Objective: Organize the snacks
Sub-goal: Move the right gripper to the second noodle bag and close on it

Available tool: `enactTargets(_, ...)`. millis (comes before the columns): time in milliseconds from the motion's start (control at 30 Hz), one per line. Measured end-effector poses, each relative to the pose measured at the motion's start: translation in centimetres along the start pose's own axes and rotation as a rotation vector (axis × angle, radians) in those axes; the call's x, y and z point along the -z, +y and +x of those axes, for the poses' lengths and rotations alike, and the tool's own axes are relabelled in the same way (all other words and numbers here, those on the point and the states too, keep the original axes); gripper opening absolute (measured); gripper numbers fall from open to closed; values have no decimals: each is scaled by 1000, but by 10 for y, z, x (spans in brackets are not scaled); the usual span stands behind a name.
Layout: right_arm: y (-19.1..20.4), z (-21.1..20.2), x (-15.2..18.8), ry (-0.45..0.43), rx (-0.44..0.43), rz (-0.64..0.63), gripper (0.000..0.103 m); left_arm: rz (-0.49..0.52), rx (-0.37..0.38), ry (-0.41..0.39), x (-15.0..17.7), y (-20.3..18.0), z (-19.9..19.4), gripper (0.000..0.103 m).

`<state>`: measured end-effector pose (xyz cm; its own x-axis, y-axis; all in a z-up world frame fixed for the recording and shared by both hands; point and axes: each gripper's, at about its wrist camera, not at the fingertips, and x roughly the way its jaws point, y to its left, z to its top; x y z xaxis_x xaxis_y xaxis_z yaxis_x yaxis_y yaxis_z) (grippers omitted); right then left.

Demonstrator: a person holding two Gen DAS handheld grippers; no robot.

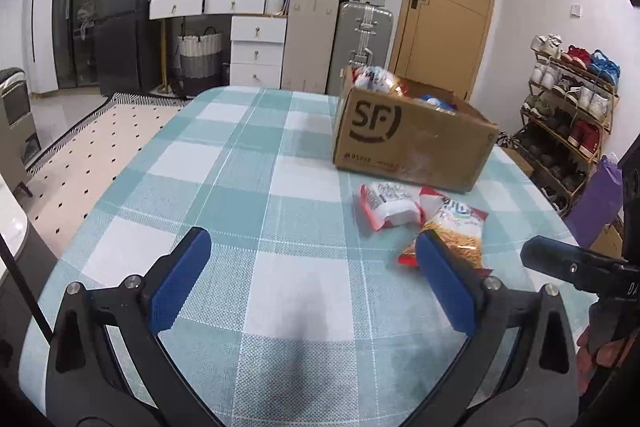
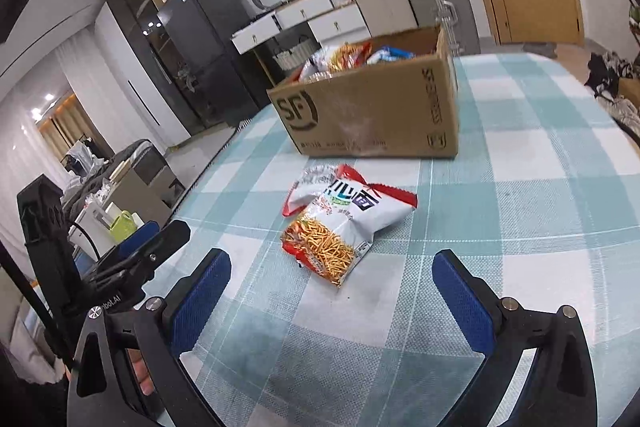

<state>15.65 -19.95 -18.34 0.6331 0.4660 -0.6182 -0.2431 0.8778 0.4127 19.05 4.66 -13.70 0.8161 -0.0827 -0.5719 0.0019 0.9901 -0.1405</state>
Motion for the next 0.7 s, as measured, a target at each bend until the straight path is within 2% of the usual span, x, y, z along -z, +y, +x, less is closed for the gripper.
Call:
enactTargets(233, -14, 47, -15, 92, -33, 93, 102, -30, 30, 9, 6, 2, 16, 102)
enactTargets(433, -5, 80, -30, 125, -15, 99, 102, -35, 40, 1, 3, 3, 13, 102)
enactTargets(500, -3, 89, -34, 138, 16, 99, 102, -31, 41, -4, 3, 2, 12, 102)
enactTargets(567, -1, 98, -38, 149, 45, 94, 96, -27, 45, -2, 3, 1, 14, 102)
enactTargets(600, 0, 101, -39, 154, 54, 84, 80, -29, 45, -4, 3, 1, 14, 102)
enactTargets(667, 2, 103, -38, 156, 89, 49, 63, -32, 48, -6, 3, 2, 13, 102)
enactTargets(700, 2, 104, -37, 162, 74, 49, 54, -34, 47, -7, 4, 3, 11, 102)
